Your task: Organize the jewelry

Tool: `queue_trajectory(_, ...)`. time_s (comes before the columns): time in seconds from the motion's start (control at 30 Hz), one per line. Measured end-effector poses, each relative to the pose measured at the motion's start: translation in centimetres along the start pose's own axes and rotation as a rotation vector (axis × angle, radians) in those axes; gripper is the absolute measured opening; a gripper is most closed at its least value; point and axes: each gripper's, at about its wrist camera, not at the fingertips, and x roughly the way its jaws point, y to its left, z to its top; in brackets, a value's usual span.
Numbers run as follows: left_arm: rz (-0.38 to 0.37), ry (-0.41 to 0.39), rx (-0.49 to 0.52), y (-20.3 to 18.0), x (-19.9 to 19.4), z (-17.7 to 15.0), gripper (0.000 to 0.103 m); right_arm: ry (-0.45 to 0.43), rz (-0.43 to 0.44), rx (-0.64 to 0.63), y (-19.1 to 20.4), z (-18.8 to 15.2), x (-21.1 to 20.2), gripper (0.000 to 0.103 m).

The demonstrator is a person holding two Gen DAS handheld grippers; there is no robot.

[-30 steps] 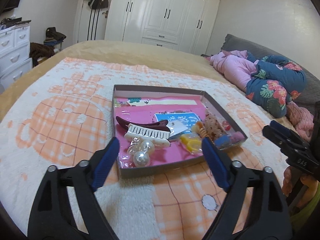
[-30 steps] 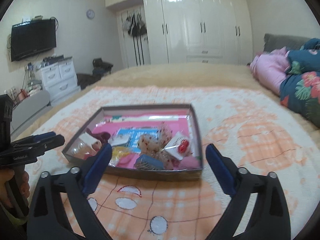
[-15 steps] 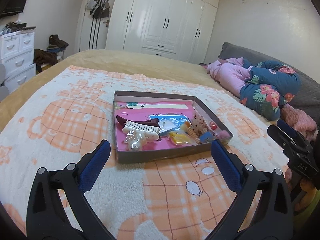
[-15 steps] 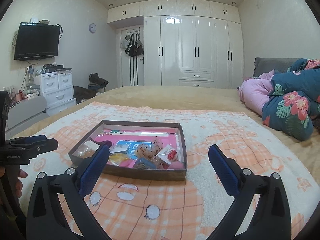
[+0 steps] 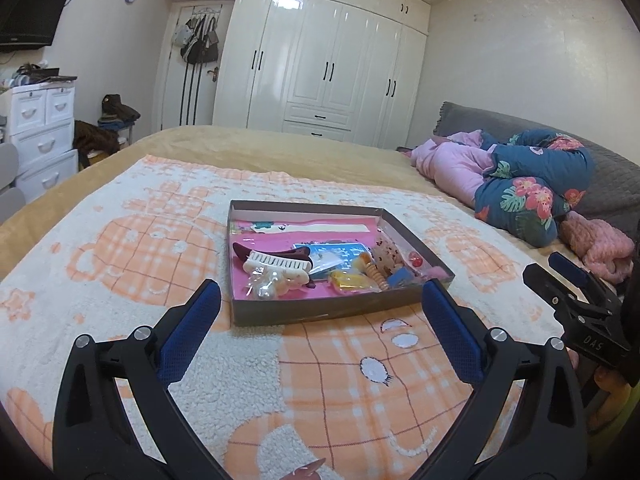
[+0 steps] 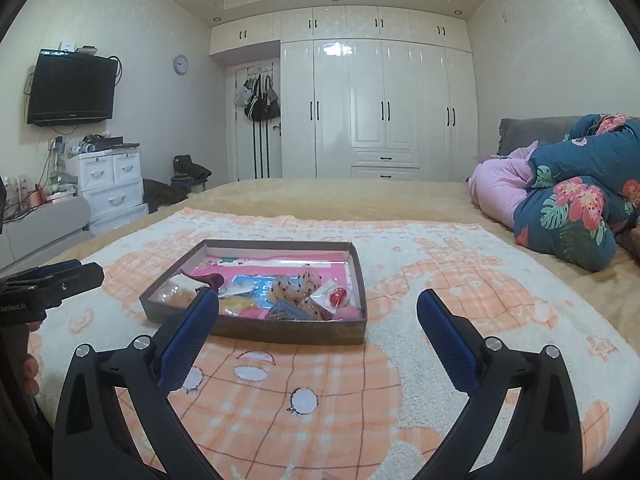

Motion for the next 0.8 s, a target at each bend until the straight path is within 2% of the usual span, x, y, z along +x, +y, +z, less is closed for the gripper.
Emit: queue_trajectory(0.8,0.043,0.002,-0.003,0.02,0.18,-0.19,0.092,0.006,0.009,-0.019,0.43,-0.33,0.18,0.097)
